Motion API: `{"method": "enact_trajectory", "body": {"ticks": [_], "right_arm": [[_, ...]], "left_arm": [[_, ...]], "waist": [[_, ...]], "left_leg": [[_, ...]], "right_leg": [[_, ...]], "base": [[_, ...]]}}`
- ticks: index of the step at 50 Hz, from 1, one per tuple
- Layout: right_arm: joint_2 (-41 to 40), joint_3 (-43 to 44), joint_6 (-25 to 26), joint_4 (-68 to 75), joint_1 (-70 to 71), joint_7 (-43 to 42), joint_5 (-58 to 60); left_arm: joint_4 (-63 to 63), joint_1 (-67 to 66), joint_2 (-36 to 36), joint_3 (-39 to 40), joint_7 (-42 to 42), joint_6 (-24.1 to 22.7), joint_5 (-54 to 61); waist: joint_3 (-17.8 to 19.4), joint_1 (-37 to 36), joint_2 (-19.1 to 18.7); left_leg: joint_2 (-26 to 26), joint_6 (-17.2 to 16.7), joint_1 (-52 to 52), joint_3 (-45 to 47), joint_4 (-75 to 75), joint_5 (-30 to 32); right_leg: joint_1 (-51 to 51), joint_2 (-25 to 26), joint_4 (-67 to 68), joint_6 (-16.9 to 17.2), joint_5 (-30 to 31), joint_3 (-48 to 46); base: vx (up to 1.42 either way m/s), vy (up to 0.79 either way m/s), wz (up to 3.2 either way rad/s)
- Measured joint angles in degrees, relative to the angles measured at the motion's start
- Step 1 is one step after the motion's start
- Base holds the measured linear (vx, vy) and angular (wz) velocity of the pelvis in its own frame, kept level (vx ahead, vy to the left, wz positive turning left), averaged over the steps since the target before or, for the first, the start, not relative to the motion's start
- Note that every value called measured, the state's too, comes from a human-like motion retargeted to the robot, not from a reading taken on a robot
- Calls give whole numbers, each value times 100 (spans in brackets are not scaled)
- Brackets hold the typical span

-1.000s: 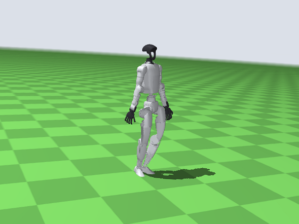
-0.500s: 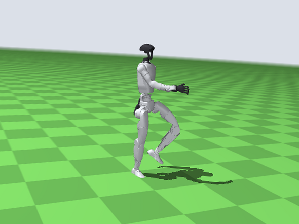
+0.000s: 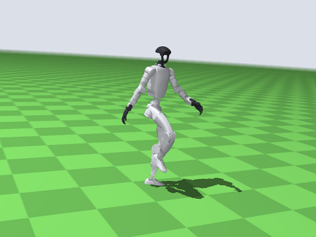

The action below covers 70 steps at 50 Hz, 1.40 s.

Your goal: Upper body actions

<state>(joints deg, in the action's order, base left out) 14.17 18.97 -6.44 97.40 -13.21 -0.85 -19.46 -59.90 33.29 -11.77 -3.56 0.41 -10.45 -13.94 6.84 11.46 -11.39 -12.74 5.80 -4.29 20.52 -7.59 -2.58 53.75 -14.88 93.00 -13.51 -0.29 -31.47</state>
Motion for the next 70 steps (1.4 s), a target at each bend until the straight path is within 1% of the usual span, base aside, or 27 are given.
{"method": "enact_trajectory", "body": {"ticks": [2,4,8,10,13,15,16,17,18,20,22,24,26,27,30,32,35,37,40,43,45,47,50,54,58,63,70], "right_arm": [[-38,99,-132,0,-170,-187,232],[-66,58,13,0,-285,-288,645],[-139,-221,274,0,-197,-117,1482],[-202,-384,312,0,-3,109,1943],[-324,-611,284,-76,270,488,2559],[-387,-793,271,-363,376,628,2903],[-397,-896,269,-551,436,680,3081],[-403,-995,258,-735,501,731,3261],[-403,-1088,231,-912,573,779,3443],[-413,-1263,173,-1236,756,910,3874],[-451,-1436,114,-1466,988,1138,4236],[-505,-1556,79,-1629,1212,1363,4490],[-566,-1670,58,-1758,1417,1523,4617],[-596,-1731,62,-1829,1528,1598,4650],[-663,-1949,53,-2115,1789,1781,4689],[-669,-2059,-27,-2244,1800,1756,4693],[-617,-2118,-156,-2077,1643,1444,4700],[-587,-1947,-51,-1684,1475,1071,4738],[-579,-1611,304,-931,1361,531,4748],[-540,-1470,687,-283,1359,194,4585],[-493,-1451,851,-15,1281,73,4475],[-455,-1493,1000,0,1086,122,4474],[-445,-1595,1106,0,926,446,4604],[-514,-1671,860,-159,818,602,4786],[-581,-1846,814,-333,745,553,5216],[-676,-2002,755,-433,953,415,5393],[-786,-2136,682,-514,1052,453,5411]], "left_arm": [[4,-134,113,63,-41,-20,240],[-54,-400,268,116,-220,-33,474],[-392,-1110,557,153,-549,42,836],[-683,-1516,644,224,-675,129,916],[-1217,-2242,855,371,-852,186,864],[-1613,-2702,988,418,-901,252,849],[-1833,-2891,1023,431,-899,273,845],[-2054,-3066,1042,438,-895,294,839],[-2278,-3211,1030,431,-887,313,828],[-2730,-3413,959,590,-806,346,656],[-3081,-3571,829,835,-609,399,306],[-3312,-3759,701,1018,-423,494,-20],[-3418,-3959,612,1148,-330,584,-168],[-3440,-4026,582,1215,-325,607,-154],[-3407,-4060,543,1447,-491,618,246],[-3335,-3981,541,1610,-633,647,453],[-3185,-3878,557,1701,-820,658,477],[-3073,-3853,580,1479,-849,635,440],[-2957,-3755,606,1132,-794,547,439],[-2871,-3670,659,1032,-885,505,328],[-2821,-3746,706,1014,-944,472,221],[-2832,-3902,740,1013,-979,458,134],[-2979,-3985,751,1118,-1132,547,-99],[-3016,-3951,680,1119,-1220,667,-200],[-3034,-4027,667,1216,-1268,751,-190],[-3076,-4009,697,1402,-1331,804,81],[-2969,-3929,639,1380,-1383,824,44]], "waist": [[-43,-15,52],[-154,-92,170],[-326,-309,359],[-373,-355,439],[-508,-555,536],[-689,-748,707],[-763,-849,852],[-821,-934,974],[-848,-987,1051],[-902,-1213,1191],[-1011,-1435,1270],[-1199,-1657,1328],[-1276,-1725,1336],[-1233,-1681,1326],[-798,-1359,1268],[-600,-1154,1229],[-573,-1062,1253],[-629,-1294,1345],[-598,-1705,1463],[-502,-1810,1353],[-546,-1757,1230],[-718,-1578,1105],[-1006,-1144,1035],[-825,-1289,1107],[-918,-1534,1148],[-966,-1359,1105],[-961,-1110,1177]], "left_leg": [[-7,3,35,86,-4,-28],[91,6,116,213,40,-46],[302,-27,284,454,127,-106],[376,-56,367,532,103,-181],[493,-96,504,629,98,-275],[727,-106,511,728,90,-343],[907,-104,511,789,65,-391],[1061,-106,519,828,41,-434],[1160,-113,544,824,19,-467],[1283,-166,639,981,29,-522],[1261,-266,665,1168,48,-538],[1176,-367,561,1373,48,-510],[1081,-449,484,1445,84,-422],[1039,-476,460,1418,98,-365],[927,-526,487,1185,86,-186],[856,-561,422,970,35,-56],[760,-641,182,833,-239,31],[778,-573,62,1006,-544,-105],[928,-547,-96,819,-997,-260],[1144,-632,-82,146,-859,-228],[1183,-544,133,159,-427,-388],[1151,-460,277,340,-36,-313],[1240,-537,125,-102,183,-144],[1290,-518,411,162,464,-64],[1308,-509,487,341,582,-43],[1270,-494,468,414,627,-46],[1339,-482,494,264,647,-17]], "right_leg": [[-11,78,-210,-58,-51,-6],[-283,117,-504,-62,-96,71],[-1558,178,-1608,101,54,141],[-2418,336,-2535,303,250,202],[-3757,913,-4578,774,763,633],[-4568,1187,-6166,1114,1017,1110],[-4956,1170,-6942,1323,1084,1260],[-5311,1152,-7615,1518,934,1399],[-5602,1133,-8082,1685,348,1516],[-6105,907,-8790,1721,-365,442],[-6100,890,-9211,1744,-199,259],[-5890,905,-9274,1754,-146,467],[-5633,1009,-9138,1602,-214,1012],[-5562,1072,-9090,1517,-242,1208],[-5768,1221,-9124,1390,-269,991],[-5876,1304,-9194,1365,-270,877],[-5884,1302,-9275,1325,-262,660],[-5831,1193,-9283,1305,-251,601],[-5768,1088,-9280,1281,-238,611],[-5797,1198,-9293,1255,-250,595],[-5809,1311,-9291,1241,-275,576],[-5799,1414,-9299,1242,-307,548],[-5659,1420,-9325,1267,-341,293],[-5709,1375,-9312,1288,-280,326],[-5630,1358,-9281,1295,-224,581],[-5538,1390,-9243,1305,-213,617],[-5554,1446,-9305,1211,-173,429]], "base": [[5,-8,-37],[11,-6,-40],[0,-1,-40],[0,-4,-28],[2,-8,-22],[2,-10,-24],[4,-11,-23],[4,-11,-6],[1,-11,-13],[-5,-19,-51],[-13,-29,-86],[-8,-21,-85],[-15,-34,-31],[-26,-42,31],[-33,-35,64],[-31,-23,87],[-16,-14,86],[-4,-7,47],[-10,-6,7],[-11,-2,1],[6,6,4],[21,8,14],[7,3,50],[-3,-2,-25],[9,3,-66],[0,1,-12],[1,-1,17]]}}
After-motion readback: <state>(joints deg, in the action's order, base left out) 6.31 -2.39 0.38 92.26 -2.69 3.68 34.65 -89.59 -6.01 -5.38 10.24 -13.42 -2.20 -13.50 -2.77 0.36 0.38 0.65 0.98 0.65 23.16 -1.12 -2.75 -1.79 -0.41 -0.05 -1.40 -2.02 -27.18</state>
